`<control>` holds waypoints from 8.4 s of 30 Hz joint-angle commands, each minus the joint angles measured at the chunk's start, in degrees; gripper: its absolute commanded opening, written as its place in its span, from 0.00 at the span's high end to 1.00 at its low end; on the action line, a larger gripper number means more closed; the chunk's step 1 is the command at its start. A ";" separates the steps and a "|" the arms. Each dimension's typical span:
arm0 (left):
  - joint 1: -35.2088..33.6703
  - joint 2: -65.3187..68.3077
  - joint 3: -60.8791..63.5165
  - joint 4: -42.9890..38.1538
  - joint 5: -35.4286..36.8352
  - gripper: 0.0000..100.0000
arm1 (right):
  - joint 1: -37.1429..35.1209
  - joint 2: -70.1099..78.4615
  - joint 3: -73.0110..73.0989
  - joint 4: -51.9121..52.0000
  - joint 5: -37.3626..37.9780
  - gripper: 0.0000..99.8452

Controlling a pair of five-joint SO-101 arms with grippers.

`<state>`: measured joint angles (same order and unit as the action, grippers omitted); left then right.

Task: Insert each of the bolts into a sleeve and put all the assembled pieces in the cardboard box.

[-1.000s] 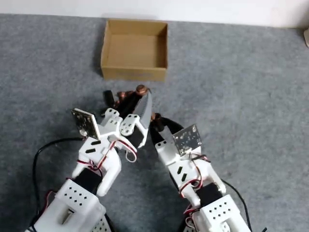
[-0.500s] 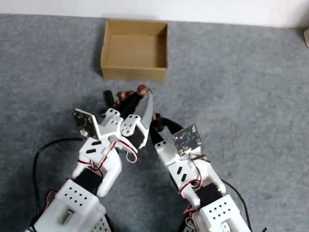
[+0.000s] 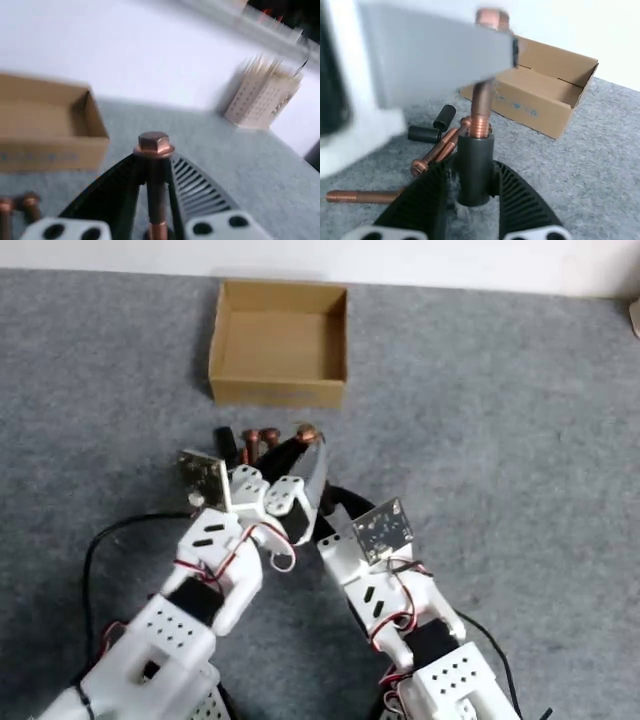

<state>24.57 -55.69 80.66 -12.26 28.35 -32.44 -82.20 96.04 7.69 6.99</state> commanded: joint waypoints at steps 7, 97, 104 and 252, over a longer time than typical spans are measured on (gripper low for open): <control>0.04 -1.10 -1.01 1.14 0.09 0.99 | 3.03 -0.48 2.24 -1.71 0.70 1.00; -23.08 12.35 -3.56 2.90 11.78 0.99 | 15.16 64.40 -88.13 26.33 0.70 1.00; -22.90 12.35 -3.65 2.90 11.78 0.99 | 18.86 93.67 -122.59 35.30 0.70 1.00; -21.93 12.09 -3.56 2.81 11.43 0.99 | 30.99 158.29 -195.91 64.75 -7.21 0.99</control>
<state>1.98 -43.30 80.31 -8.22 39.96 -2.29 80.97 -95.87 72.22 0.04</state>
